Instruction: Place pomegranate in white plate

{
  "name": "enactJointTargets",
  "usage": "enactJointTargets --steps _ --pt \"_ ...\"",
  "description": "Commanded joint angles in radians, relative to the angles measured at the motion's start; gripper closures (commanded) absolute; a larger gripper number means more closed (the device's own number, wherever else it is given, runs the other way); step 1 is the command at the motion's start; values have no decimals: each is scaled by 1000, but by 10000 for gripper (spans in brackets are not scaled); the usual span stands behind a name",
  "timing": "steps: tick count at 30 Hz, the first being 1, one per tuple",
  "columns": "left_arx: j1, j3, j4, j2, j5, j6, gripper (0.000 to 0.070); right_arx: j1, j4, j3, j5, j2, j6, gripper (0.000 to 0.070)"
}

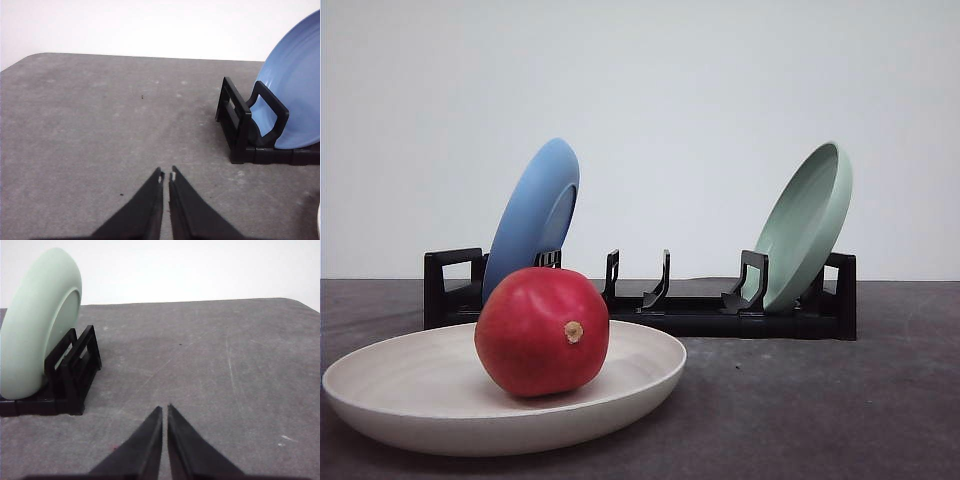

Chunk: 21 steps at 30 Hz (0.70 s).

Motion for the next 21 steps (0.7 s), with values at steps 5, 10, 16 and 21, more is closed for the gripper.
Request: enactJointTargets --steps 5,10,16,21 --pt "-1 -9 12 -1 2 10 700 0 11 -3 0 -3 11 688" --pt "-1 -9 12 -1 2 10 700 0 11 -3 0 -3 11 688" --pt "-1 -9 12 -1 2 10 700 0 11 -3 0 -3 11 688" --pt "-1 -9 12 -1 2 10 700 0 11 -3 0 -3 11 688"
